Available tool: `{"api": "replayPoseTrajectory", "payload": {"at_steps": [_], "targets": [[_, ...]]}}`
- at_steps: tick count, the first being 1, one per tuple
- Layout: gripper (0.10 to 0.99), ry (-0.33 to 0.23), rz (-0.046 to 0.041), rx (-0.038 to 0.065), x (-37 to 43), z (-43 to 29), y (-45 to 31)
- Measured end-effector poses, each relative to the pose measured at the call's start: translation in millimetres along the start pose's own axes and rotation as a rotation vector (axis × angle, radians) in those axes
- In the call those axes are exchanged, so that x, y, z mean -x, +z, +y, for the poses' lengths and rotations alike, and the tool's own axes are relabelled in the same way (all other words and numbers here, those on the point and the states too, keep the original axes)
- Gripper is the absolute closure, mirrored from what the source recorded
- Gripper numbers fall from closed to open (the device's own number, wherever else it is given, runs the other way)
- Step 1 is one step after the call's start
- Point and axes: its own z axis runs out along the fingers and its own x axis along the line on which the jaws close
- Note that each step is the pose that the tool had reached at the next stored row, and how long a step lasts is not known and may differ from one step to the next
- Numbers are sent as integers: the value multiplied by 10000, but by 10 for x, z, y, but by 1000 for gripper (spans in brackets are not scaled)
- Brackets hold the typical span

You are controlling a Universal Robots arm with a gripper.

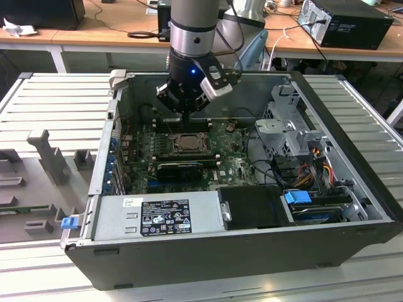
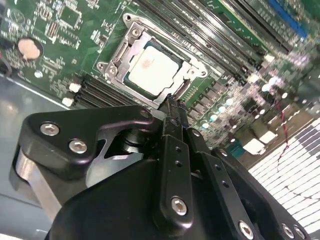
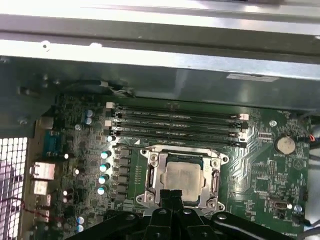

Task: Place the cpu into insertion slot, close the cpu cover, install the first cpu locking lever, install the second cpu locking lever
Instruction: 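Install the first cpu locking lever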

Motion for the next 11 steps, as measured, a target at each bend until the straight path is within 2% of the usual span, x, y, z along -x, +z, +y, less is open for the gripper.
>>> {"api": "replayPoseTrajectory", "payload": {"at_steps": [3,7,9,11], "targets": [[980,-881,38,-33,0,0,2],[980,-1686,73,-64,0,0,4],[980,-2470,108,-93,0,0,6],[980,-2841,124,-107,1,0,8]]}}
